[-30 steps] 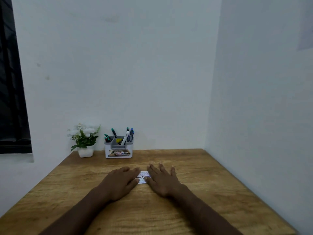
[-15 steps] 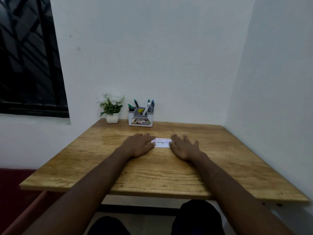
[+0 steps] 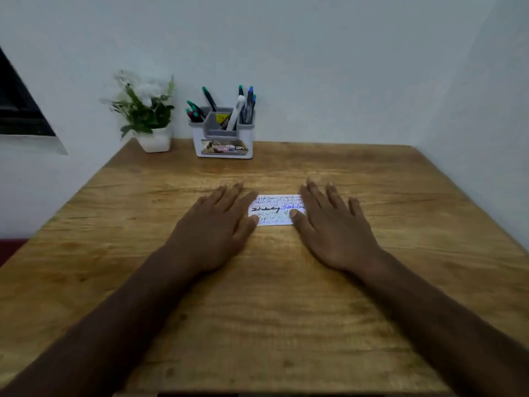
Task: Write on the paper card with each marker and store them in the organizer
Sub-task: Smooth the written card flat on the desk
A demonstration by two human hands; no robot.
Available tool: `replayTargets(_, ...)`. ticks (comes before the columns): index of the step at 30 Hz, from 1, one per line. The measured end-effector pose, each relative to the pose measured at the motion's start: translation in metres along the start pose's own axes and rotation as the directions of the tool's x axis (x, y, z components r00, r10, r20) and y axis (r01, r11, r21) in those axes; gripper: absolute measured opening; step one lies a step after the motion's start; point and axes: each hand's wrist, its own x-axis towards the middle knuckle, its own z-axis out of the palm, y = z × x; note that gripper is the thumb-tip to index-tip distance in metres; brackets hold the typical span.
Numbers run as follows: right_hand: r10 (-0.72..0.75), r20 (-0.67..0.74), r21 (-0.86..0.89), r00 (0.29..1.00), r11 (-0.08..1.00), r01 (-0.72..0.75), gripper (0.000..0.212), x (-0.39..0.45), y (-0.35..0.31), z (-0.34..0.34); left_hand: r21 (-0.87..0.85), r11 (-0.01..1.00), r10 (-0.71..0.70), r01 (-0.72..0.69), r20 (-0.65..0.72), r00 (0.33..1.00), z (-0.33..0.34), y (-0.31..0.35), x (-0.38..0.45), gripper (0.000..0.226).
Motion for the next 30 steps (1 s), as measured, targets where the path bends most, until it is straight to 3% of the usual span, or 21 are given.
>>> replayTargets(8, 0.003, -0.027, 0.052, 1.000, 0.999, -0.002, 0.068, -0.010, -0.003, -0.005, -0.051, 0.997, -0.059, 0.057, -0.035, 0.998, -0.006, 0.011, -0.012, 0.065)
replayTargets(20, 0.075, 0.140, 0.136, 0.987, 0.986, -0.095, 0.065, -0.008, -0.014, -0.041, -0.113, 0.983, -0.126, 0.142, 0.143, 0.982, -0.038, 0.021, -0.009, 0.064)
replayTargets(30, 0.085, 0.118, 0.186, 0.989, 0.977, -0.106, 0.062, -0.004, -0.008, -0.039, -0.059, 0.983, -0.163, 0.175, 0.166, 0.973, -0.039, 0.023, -0.006, 0.067)
